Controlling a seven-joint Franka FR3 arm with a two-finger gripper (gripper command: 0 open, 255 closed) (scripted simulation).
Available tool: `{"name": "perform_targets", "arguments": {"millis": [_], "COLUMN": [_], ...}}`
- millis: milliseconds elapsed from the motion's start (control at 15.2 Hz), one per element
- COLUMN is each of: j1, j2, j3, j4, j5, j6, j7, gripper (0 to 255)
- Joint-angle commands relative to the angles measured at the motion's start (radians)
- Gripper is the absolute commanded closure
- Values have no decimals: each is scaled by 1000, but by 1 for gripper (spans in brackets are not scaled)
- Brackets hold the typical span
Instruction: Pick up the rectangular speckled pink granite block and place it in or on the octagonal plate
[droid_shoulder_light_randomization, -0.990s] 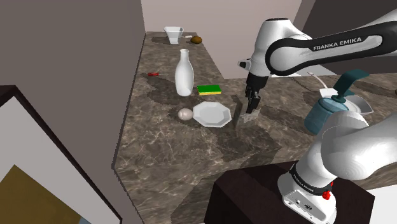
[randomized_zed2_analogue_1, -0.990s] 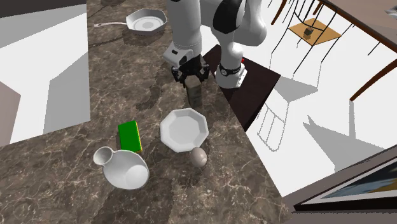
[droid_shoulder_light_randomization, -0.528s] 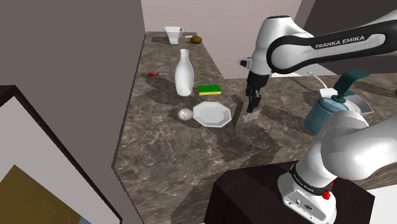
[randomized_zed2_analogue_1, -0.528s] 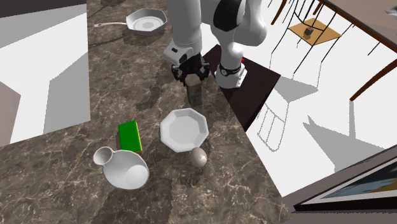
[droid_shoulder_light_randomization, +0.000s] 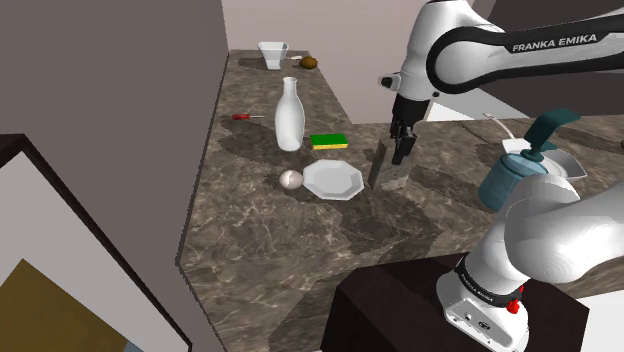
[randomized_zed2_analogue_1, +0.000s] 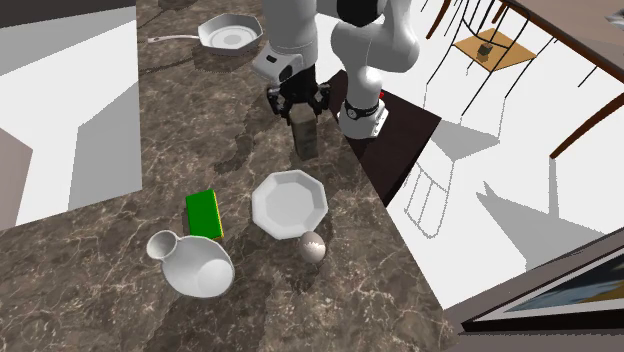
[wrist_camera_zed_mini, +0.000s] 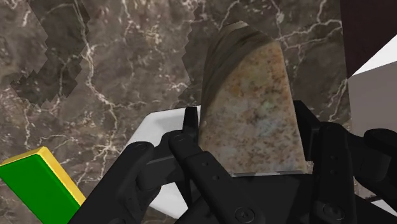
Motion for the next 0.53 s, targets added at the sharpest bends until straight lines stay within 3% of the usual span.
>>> {"name": "perform_targets", "arguments": {"millis": [0,396,462], "j1": [1,3,13], "j2": [-4,-12,29], "j3": [2,10,14], "j4": [22,86,119], "j5": [2,8,17], "j6": [-25,-97,-89], "j7": [0,1,7], "gripper": [255,255,255]}}
